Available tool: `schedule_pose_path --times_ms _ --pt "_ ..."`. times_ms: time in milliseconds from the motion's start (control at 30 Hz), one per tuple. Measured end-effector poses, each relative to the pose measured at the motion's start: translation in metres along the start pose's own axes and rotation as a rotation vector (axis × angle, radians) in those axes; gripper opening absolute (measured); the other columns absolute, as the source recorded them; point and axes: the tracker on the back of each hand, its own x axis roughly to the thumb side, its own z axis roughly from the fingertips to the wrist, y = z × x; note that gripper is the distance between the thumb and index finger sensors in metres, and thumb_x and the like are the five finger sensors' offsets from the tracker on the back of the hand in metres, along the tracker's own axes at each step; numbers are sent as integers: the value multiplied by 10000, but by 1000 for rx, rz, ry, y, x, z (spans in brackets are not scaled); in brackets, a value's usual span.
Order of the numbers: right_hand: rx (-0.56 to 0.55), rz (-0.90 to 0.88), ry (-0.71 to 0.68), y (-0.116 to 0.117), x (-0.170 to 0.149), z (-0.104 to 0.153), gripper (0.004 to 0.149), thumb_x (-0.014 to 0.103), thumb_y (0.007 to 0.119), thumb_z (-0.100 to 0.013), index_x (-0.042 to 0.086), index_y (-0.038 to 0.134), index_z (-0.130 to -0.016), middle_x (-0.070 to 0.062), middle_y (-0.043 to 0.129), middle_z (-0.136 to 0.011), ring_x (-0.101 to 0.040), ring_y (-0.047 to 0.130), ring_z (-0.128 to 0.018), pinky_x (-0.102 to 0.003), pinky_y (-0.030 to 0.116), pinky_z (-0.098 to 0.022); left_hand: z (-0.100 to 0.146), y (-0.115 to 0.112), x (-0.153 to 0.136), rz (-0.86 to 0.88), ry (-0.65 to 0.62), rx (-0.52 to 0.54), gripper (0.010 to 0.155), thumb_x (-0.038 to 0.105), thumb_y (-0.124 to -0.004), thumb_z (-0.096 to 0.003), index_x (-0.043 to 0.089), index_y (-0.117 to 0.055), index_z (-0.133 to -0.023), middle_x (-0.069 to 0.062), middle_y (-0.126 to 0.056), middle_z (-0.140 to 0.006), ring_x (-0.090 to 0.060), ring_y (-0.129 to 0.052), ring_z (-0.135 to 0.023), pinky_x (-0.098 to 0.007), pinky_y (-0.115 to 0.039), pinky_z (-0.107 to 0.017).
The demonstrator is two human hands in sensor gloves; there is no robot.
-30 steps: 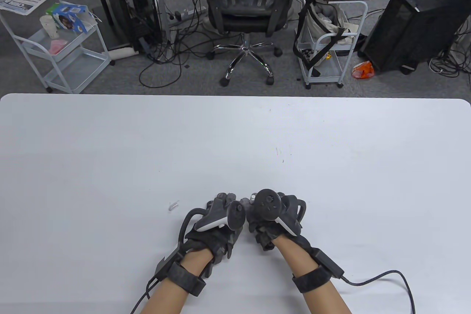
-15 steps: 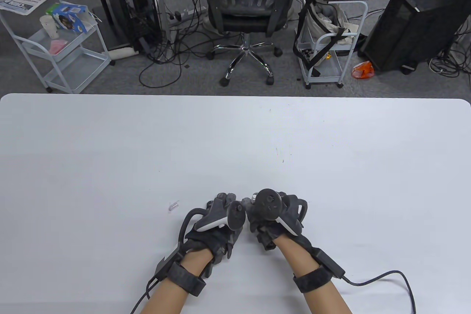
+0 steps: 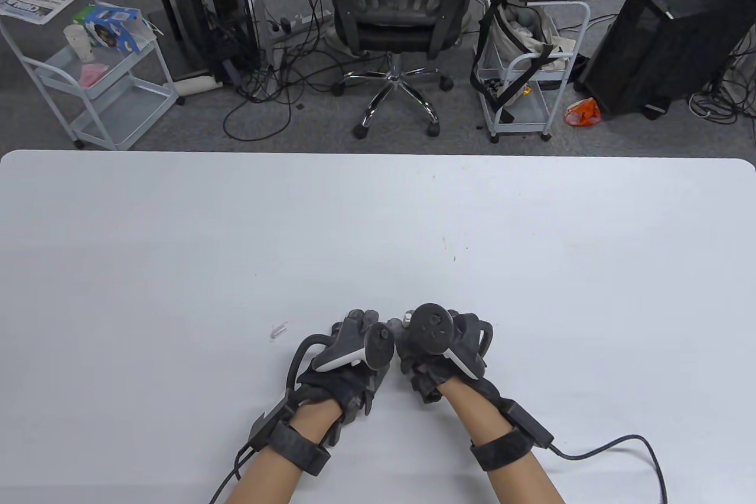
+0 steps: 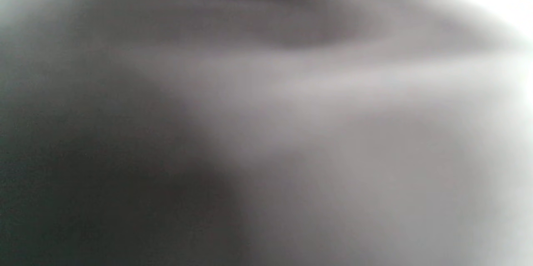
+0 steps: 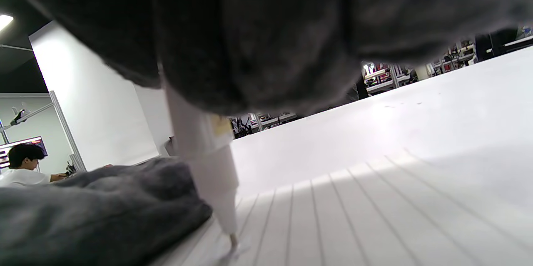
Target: Squeeze and apply correction pen on text
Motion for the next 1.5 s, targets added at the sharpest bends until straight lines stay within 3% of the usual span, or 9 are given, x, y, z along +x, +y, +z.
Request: schedule_pose_path --times_ms 1500 --pt "13 -32 2 2 1 1 399 499 883 -370 114 974 -414 -71 1015 -225 -233 955 -121 -443 872 -261 0 0 0 0 0 -3 658 488 -457 -512 274 -123 -1038 -20 -13 -1162 -301 -88 -1115 -501 -207 -823"
